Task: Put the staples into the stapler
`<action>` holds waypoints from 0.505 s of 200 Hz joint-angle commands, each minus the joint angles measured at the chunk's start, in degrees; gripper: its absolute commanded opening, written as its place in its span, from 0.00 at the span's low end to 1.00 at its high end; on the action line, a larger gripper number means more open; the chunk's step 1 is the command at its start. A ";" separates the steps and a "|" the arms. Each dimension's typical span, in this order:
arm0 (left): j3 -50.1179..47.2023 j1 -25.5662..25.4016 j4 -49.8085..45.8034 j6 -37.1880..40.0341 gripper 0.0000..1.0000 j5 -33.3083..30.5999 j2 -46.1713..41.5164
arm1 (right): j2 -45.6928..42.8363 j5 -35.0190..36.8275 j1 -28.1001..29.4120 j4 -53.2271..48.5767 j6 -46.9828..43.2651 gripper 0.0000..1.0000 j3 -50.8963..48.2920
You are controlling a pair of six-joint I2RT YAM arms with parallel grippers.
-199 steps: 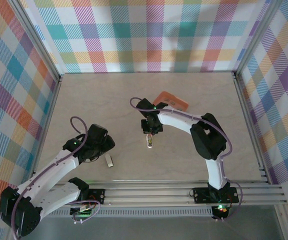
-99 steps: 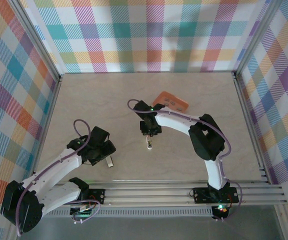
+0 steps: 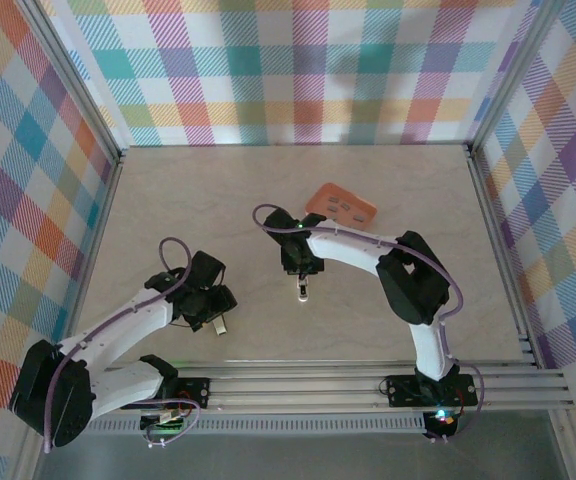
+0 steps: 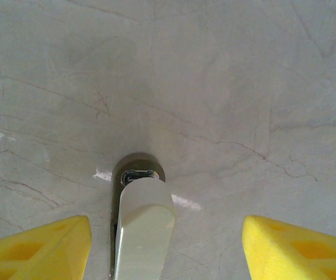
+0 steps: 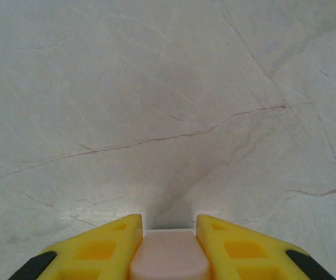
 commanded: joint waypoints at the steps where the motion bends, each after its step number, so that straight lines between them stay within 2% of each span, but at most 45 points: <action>1: -0.12 0.40 0.13 1.20 0.68 0.85 0.96 | -2.54 1.06 0.38 -0.89 1.82 0.33 -1.03; 24: -0.08 0.40 -0.22 1.28 0.67 0.51 1.93 | -3.23 0.45 0.38 0.31 1.99 0.37 -1.67; 75: 0.00 0.36 -0.73 1.51 0.62 -0.08 2.91 | -9.22 4.11 0.83 -0.48 -0.05 0.59 -2.63; 101: -0.12 0.40 -0.49 1.64 0.59 0.36 3.72 | -14.03 5.28 0.82 1.06 -1.15 0.61 -4.37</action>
